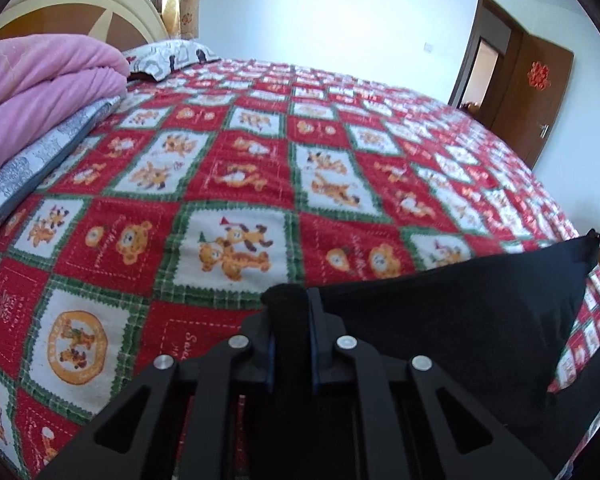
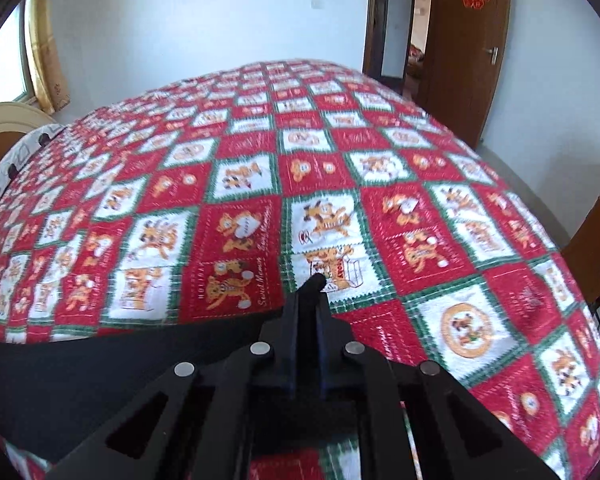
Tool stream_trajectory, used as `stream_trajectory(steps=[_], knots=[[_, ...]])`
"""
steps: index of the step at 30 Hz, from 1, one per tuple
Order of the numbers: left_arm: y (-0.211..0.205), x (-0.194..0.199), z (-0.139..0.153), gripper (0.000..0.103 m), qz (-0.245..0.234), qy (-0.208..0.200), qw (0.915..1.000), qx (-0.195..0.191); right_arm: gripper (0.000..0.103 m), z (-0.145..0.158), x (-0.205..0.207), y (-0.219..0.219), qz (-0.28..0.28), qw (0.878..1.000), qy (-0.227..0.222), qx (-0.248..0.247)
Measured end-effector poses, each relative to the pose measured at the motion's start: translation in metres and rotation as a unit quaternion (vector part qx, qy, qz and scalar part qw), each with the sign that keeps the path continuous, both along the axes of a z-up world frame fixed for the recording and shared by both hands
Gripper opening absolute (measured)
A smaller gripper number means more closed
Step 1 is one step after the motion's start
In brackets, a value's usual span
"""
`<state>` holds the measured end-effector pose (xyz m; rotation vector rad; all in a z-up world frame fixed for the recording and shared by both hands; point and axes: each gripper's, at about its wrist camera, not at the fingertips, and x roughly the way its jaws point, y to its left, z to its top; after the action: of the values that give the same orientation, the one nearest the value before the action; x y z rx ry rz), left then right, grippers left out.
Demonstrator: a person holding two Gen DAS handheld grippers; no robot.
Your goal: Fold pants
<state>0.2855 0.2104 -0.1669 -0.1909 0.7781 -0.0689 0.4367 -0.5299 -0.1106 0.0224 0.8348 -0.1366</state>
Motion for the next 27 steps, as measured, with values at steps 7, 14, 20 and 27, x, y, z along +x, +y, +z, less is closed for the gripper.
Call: stream_trajectory(steps=[7,14,20,27], knots=[[0.006,-0.021,0.021,0.013,-0.004,-0.041,0.9985,-0.037,0.007,0.040,-0.052,0.000,0.008,0.999,-0.049,0.002],[0.012,-0.042,0.029,0.013,-0.006,-0.067,0.9952,-0.071,0.007,0.057,-0.112,-0.011,0.002,0.997,-0.077,0.011],[0.015,-0.066,0.029,0.013,-0.014,-0.087,0.9911,-0.100,0.007,0.056,-0.157,-0.024,-0.008,0.996,-0.081,0.026],[0.022,-0.097,0.023,0.013,-0.027,-0.104,0.9864,-0.124,0.007,0.047,-0.200,-0.035,-0.021,0.995,-0.084,0.042]])
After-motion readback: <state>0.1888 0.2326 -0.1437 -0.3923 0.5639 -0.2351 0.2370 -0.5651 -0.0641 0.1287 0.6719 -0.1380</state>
